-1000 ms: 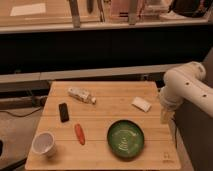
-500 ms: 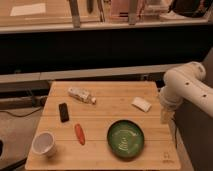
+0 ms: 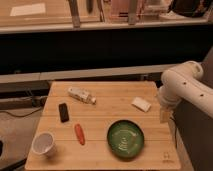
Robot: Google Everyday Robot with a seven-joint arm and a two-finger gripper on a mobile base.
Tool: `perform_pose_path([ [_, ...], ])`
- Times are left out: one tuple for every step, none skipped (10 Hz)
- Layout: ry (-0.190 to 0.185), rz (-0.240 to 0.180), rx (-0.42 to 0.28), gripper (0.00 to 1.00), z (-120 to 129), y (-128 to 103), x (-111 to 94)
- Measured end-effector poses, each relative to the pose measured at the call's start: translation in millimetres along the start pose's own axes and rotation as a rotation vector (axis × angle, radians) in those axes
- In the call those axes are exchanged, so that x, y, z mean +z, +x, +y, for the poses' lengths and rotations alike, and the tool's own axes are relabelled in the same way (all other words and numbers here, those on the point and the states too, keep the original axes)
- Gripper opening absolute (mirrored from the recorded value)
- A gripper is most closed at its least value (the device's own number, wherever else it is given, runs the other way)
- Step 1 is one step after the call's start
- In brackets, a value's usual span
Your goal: Push the eraser across the table
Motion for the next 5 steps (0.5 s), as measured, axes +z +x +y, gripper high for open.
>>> perform_pose_path([
  [0.009, 0.008, -0.021, 0.80, -6, -16, -1],
  [0.019, 0.017, -0.043, 0.80, -13, -28, -2],
  [0.024, 0.025, -0.055, 0.80, -15, -31, -3],
  [0.031, 0.030, -0.068, 0.80, -19, -34, -3],
  [0.037, 0.034, -0.084, 0.80, -22, -39, -3],
])
